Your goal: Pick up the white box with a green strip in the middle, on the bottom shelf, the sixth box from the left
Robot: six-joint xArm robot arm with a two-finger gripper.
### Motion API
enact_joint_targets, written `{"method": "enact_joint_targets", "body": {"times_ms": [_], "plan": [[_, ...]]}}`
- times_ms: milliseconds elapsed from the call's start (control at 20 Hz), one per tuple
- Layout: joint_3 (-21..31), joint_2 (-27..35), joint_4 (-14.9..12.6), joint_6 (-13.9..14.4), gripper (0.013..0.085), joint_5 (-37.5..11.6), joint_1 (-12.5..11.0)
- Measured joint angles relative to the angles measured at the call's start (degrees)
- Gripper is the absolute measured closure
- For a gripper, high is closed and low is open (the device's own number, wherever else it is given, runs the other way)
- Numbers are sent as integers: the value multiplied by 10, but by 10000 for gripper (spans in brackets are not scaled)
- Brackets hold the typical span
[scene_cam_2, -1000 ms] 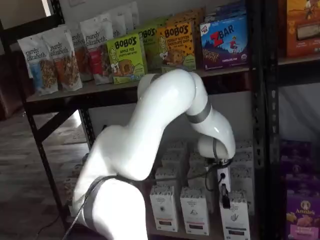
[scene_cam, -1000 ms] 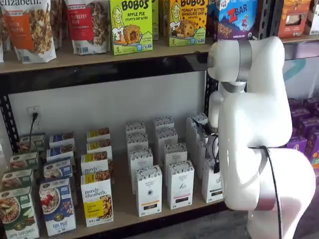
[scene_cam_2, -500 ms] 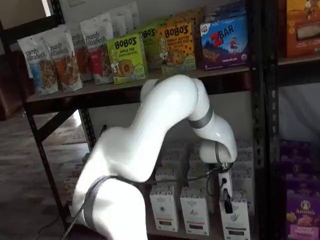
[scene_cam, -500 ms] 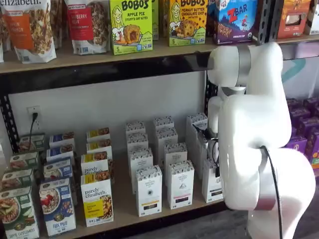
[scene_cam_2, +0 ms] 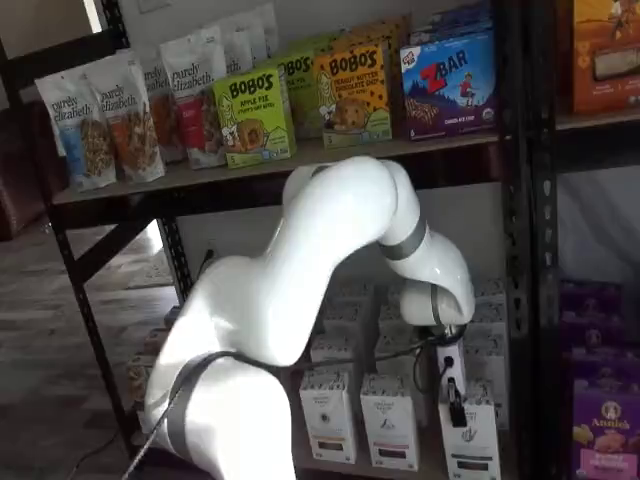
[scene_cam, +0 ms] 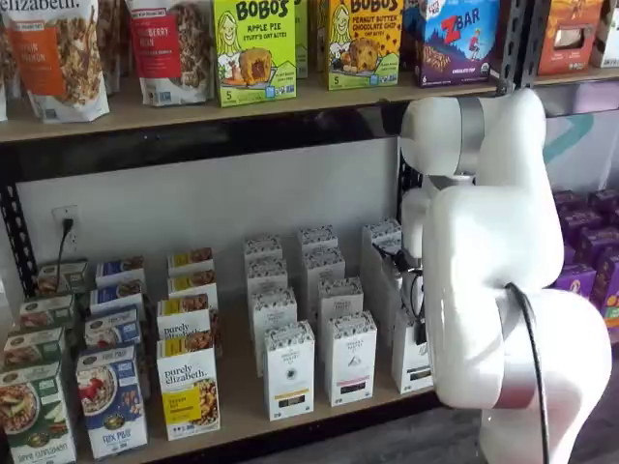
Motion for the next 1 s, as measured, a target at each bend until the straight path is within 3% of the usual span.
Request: {"method": "enact_joint_targets", "body": {"times_ms": [50, 350, 650, 1000], "plan": [[0, 0, 0, 0, 330, 0, 0], [5, -2, -7, 6, 330, -7, 0], [11, -8, -11, 9, 490, -3, 0], [60, -35, -36, 32, 490, -36, -2]]}}
